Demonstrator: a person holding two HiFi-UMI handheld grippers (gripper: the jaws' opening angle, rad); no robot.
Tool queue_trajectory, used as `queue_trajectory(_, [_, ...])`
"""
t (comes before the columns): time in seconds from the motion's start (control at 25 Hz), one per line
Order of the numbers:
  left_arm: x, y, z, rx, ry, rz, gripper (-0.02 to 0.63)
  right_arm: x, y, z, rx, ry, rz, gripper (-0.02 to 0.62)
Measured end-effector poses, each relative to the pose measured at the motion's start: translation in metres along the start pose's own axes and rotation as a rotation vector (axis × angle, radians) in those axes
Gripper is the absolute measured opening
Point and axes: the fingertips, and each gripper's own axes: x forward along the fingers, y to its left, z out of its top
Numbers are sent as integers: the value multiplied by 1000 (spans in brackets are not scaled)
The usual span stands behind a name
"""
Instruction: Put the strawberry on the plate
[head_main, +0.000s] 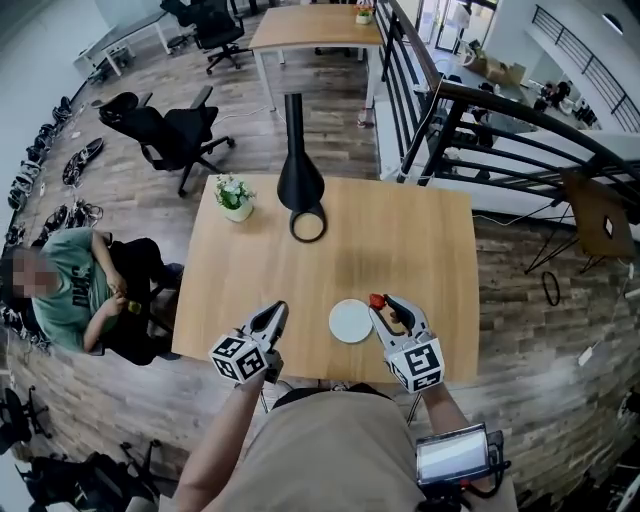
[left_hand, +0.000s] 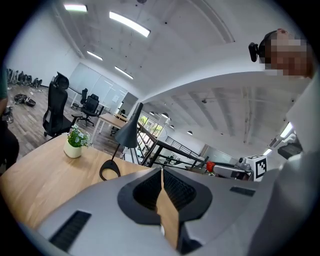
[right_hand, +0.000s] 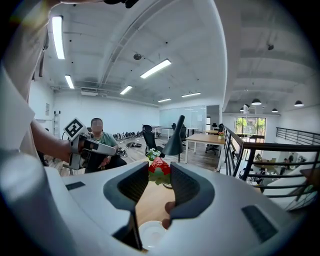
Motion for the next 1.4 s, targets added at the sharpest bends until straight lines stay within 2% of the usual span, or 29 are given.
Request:
queue_trajectory(0.36, [-2,-10,-18,0,-7,83,5,-1,-15,-38,25,54,65,141])
queue_trajectory(0.64, [-1,-7,-24,-27,-40,142,5,15,-9,-72,-7,123,143,141])
queue_trajectory(0.88, [5,-11,-35,-13,-5,134,5,36,-8,-106,10,188,164,141])
queue_trajectory(1.4, [12,5,-61,19,81,167,5,65,1,-175,-1,326,200,141])
